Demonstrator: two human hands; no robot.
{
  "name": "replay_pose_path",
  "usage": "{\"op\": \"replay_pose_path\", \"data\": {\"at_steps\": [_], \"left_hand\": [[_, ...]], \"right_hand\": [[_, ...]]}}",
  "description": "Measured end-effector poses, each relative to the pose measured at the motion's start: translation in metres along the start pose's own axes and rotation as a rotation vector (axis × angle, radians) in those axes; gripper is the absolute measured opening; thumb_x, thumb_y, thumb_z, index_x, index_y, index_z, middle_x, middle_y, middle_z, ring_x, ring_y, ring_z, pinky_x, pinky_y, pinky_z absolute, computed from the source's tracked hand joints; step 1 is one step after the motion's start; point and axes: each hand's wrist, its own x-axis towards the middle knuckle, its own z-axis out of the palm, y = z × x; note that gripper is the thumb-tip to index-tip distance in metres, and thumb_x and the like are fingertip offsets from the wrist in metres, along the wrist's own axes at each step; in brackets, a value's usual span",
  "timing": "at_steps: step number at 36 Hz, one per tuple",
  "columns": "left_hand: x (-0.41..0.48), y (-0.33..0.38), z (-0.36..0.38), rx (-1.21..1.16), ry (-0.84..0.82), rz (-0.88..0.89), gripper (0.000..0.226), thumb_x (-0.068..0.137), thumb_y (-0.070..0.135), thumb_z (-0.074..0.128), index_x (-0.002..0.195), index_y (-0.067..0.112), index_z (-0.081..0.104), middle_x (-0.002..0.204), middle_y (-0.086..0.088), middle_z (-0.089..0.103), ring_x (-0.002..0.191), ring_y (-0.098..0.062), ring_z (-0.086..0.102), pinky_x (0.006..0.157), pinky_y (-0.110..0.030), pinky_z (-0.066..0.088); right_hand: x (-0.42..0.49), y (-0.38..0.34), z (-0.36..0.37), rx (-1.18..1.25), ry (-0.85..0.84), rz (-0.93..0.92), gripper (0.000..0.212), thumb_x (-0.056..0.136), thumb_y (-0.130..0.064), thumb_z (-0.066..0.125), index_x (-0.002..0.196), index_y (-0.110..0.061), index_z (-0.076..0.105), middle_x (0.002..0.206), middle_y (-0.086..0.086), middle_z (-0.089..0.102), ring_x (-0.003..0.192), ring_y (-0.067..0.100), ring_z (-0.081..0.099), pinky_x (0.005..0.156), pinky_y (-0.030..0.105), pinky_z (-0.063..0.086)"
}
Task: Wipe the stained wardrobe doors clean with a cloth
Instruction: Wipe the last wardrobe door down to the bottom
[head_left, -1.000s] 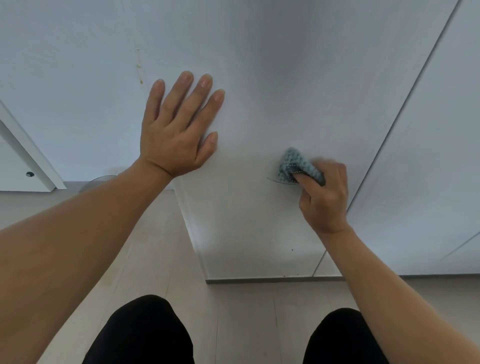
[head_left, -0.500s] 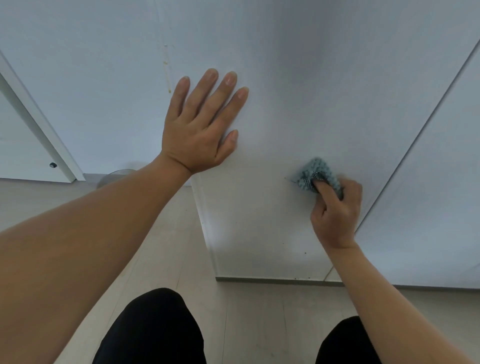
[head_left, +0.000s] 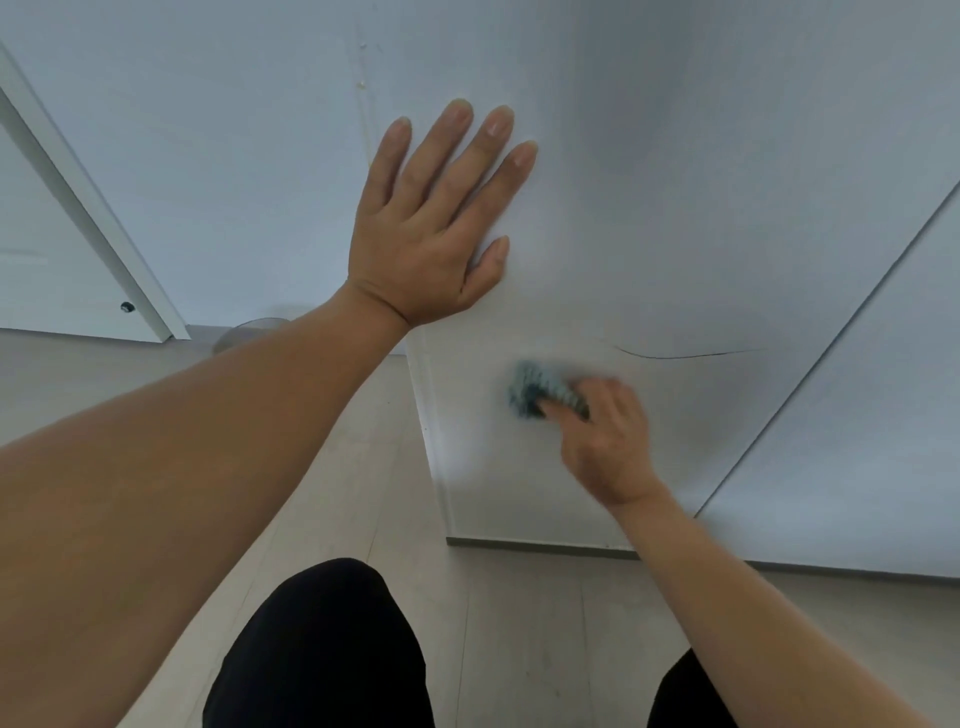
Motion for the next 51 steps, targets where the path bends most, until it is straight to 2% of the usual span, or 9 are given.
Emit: {"op": "replay_pose_path", "data": {"at_steps": [6,15,24,30,34,39,42,48,51], "left_hand": [[0.000,0.000,-0.002,-0.011,0.002,-0.007,0.064,0.094,0.043,0.051,0.152,0.017,0.054,0.153,-0.010,0.056,0.140,-0.034,0.051,0.117,-0.054,0.036],[0.000,0.001,-0.001,-0.026,0.005,-0.019,0.062,0.093,0.043,0.052,0.149,0.018,0.058,0.151,-0.009,0.058,0.139,-0.033,0.054,0.115,-0.054,0.038],[-0.003,-0.004,-0.003,-0.041,0.030,-0.007,0.063,0.095,0.044,0.050,0.152,0.017,0.055,0.154,-0.009,0.054,0.142,-0.032,0.047,0.115,-0.054,0.037],[-0.008,-0.001,0.002,-0.056,0.054,-0.019,0.065,0.098,0.045,0.049,0.157,0.017,0.048,0.159,-0.010,0.045,0.144,-0.034,0.045,0.115,-0.056,0.036],[-0.020,0.019,-0.008,-0.144,-0.012,-0.099,0.065,0.098,0.044,0.059,0.156,0.016,0.049,0.159,-0.015,0.046,0.147,-0.038,0.039,0.117,-0.060,0.034],[-0.073,0.045,-0.008,-0.155,-0.096,-0.186,0.073,0.098,0.051,0.063,0.160,0.018,0.043,0.166,-0.013,0.032,0.161,-0.028,0.011,0.128,-0.053,0.014],[-0.086,0.049,-0.001,-0.161,-0.098,-0.171,0.075,0.097,0.054,0.061,0.160,0.017,0.042,0.173,-0.008,0.019,0.162,-0.026,0.006,0.129,-0.049,0.007],[-0.090,0.053,0.003,-0.136,-0.056,-0.183,0.072,0.099,0.054,0.053,0.160,0.017,0.041,0.175,-0.005,0.014,0.162,-0.026,0.007,0.129,-0.048,0.007],[-0.090,0.053,0.006,-0.097,-0.043,-0.169,0.073,0.099,0.055,0.049,0.161,0.018,0.039,0.175,-0.004,0.012,0.162,-0.026,0.007,0.129,-0.048,0.007]], "right_hand": [[0.042,-0.018,0.008,0.028,0.143,0.044,0.031,0.088,0.007,0.057,0.102,-0.012,0.077,0.091,0.014,0.056,0.072,0.031,0.051,0.066,0.039,0.041],[-0.063,-0.035,0.056,-0.022,-0.323,-0.304,0.014,0.091,-0.011,0.062,0.085,-0.019,0.071,0.083,0.002,0.056,0.076,0.024,0.055,0.077,0.037,0.046],[0.021,-0.076,0.047,0.058,0.020,-0.017,0.026,0.098,-0.010,0.054,0.089,-0.020,0.076,0.079,0.005,0.062,0.071,0.025,0.053,0.065,0.035,0.041],[-0.066,-0.058,0.072,0.050,-0.379,-0.229,0.012,0.091,-0.014,0.063,0.083,-0.019,0.069,0.087,0.002,0.058,0.080,0.025,0.059,0.070,0.037,0.048],[-0.083,-0.055,0.043,0.032,-0.381,0.035,0.023,0.080,-0.011,0.060,0.094,-0.024,0.072,0.090,0.003,0.062,0.082,0.027,0.058,0.068,0.034,0.041],[-0.064,-0.040,-0.012,0.111,0.096,0.787,0.028,0.087,-0.004,0.063,0.110,-0.012,0.075,0.102,0.011,0.063,0.089,0.025,0.054,0.077,0.031,0.045],[-0.041,-0.016,-0.031,0.291,0.322,1.271,0.037,0.097,-0.011,0.062,0.134,-0.012,0.061,0.111,0.003,0.052,0.096,0.009,0.057,0.082,0.008,0.046],[-0.029,0.001,-0.008,0.328,0.573,1.499,0.044,0.102,-0.013,0.054,0.145,-0.007,0.048,0.109,-0.007,0.048,0.097,-0.002,0.051,0.082,-0.004,0.035],[-0.047,-0.001,0.016,0.274,0.569,1.661,0.042,0.103,-0.007,0.048,0.145,-0.004,0.048,0.114,0.003,0.054,0.107,0.016,0.053,0.083,-0.004,0.030]]}}
